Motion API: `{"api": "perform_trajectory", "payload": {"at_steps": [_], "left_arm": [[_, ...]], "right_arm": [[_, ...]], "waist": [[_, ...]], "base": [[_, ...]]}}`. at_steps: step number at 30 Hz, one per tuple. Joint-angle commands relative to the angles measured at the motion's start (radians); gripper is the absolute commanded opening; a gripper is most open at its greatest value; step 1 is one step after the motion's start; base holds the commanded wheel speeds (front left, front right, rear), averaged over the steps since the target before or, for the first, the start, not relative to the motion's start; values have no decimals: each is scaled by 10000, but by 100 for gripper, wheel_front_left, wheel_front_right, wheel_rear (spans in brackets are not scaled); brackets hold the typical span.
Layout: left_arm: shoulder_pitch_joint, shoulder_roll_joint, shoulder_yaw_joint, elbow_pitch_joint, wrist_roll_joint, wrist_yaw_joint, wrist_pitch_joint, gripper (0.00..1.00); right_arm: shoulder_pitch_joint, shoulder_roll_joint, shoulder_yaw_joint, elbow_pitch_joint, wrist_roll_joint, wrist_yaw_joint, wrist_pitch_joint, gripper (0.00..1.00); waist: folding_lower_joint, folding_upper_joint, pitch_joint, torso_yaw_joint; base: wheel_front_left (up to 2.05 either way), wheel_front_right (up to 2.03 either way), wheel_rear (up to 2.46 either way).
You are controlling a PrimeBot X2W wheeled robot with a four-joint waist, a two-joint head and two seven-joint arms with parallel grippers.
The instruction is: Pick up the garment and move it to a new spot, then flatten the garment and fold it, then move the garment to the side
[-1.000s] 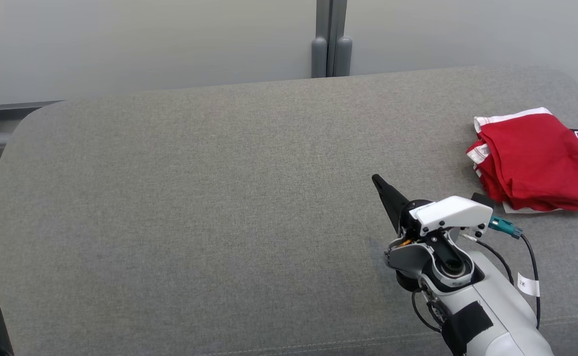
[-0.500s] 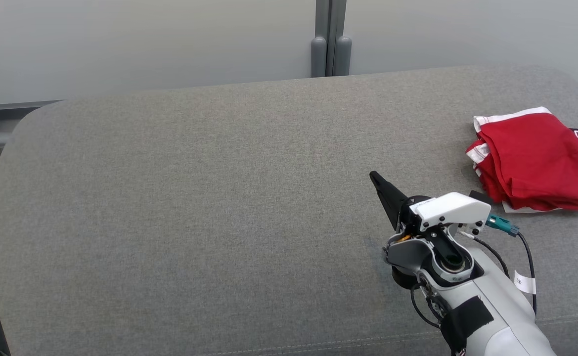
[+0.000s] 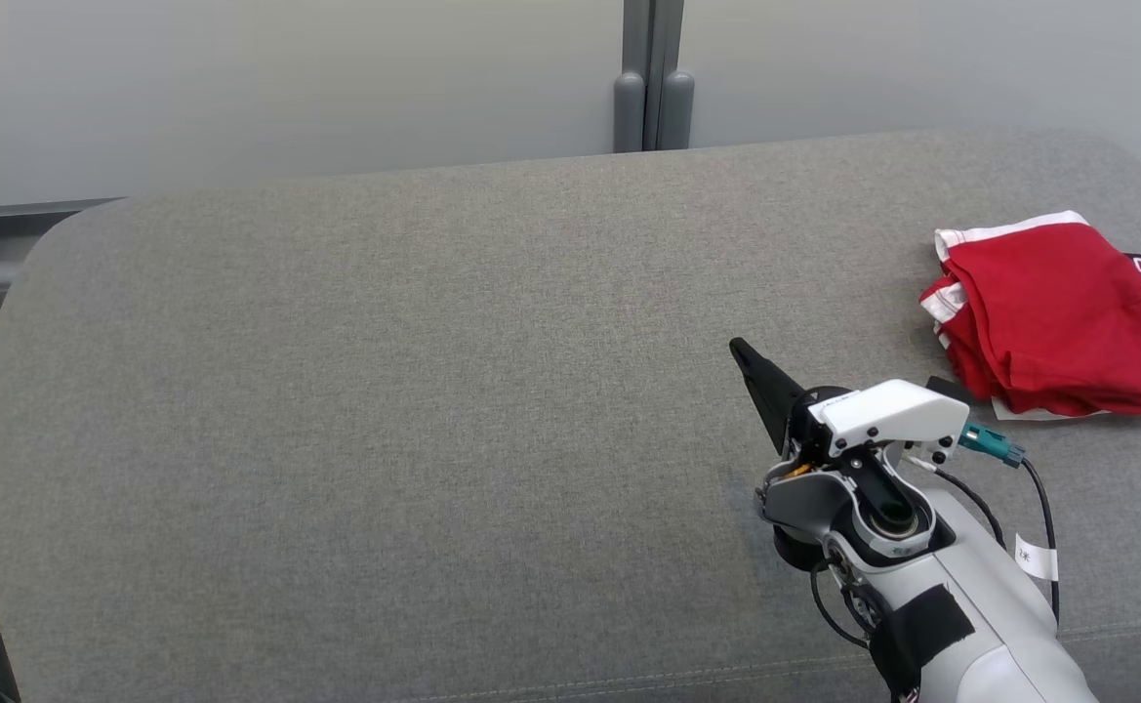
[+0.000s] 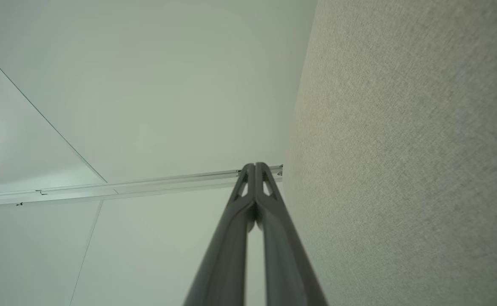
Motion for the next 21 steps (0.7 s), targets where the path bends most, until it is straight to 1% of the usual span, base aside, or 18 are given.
{"api": "perform_trajectory", "payload": {"at_steps": [1,21], "left_arm": [[-102,1,17,-34,-126,11,20,0],[-101,1,17,-35,-126,11,20,0]], "right_arm": [[-59,-33,12,21,44,4,16,0],[-59,-34,11,21,43,4,16,0]], "waist": [[0,-1,0,0],[0,-1,0,0]], "base": [[0,0,0],[0,0,0]]}}
